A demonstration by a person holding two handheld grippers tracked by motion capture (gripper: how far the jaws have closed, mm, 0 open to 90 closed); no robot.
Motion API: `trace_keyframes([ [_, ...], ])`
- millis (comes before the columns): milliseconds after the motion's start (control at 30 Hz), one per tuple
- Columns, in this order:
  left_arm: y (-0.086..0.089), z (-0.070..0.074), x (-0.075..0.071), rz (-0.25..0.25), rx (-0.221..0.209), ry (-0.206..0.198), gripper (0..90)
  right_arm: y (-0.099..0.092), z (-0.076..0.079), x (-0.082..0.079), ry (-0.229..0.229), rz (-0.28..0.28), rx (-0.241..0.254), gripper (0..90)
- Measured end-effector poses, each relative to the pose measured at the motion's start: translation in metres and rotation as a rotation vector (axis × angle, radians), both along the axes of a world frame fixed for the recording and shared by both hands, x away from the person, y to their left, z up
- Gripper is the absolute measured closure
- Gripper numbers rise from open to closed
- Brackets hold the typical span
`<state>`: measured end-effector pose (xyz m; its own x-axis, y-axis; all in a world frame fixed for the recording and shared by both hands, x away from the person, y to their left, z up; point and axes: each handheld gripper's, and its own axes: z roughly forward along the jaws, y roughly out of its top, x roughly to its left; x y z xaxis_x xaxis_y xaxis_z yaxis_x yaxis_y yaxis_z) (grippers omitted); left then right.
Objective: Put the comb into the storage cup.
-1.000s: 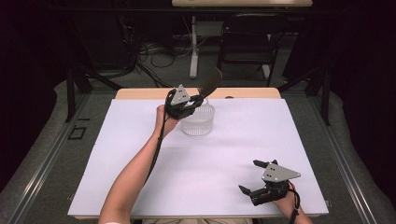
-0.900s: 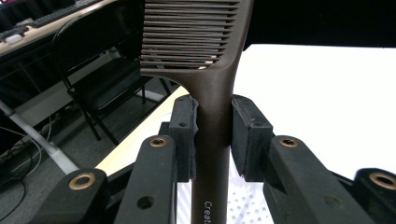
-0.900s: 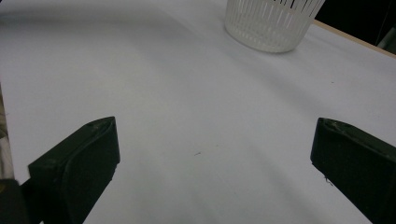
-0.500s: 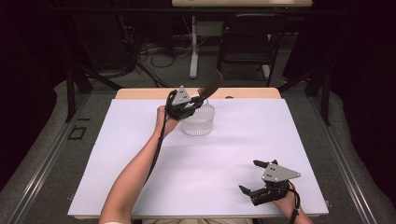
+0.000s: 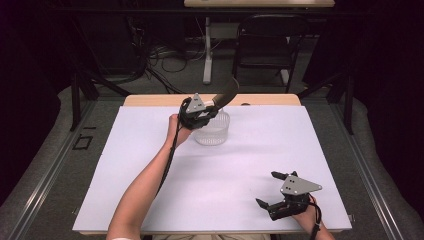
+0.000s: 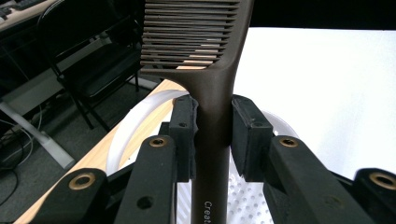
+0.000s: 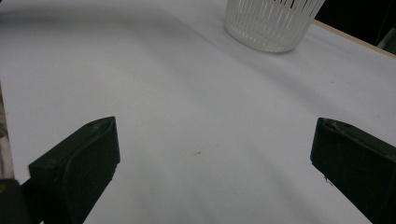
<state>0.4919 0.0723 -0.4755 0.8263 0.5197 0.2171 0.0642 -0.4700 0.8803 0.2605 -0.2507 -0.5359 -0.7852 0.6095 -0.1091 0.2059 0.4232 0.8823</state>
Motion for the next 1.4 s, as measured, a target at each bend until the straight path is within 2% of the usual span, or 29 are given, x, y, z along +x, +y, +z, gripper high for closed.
trace_keyframes([
  [867,0.000,-0.009,0.003,-0.003,0.031,0.029,72.3,0.000,0.000,0.000,0.000,0.001,-0.001,1.1],
  [1400,0.002,-0.018,0.003,0.001,0.006,0.048,72.2,0.000,0.000,0.000,0.003,0.002,-0.003,1.1],
])
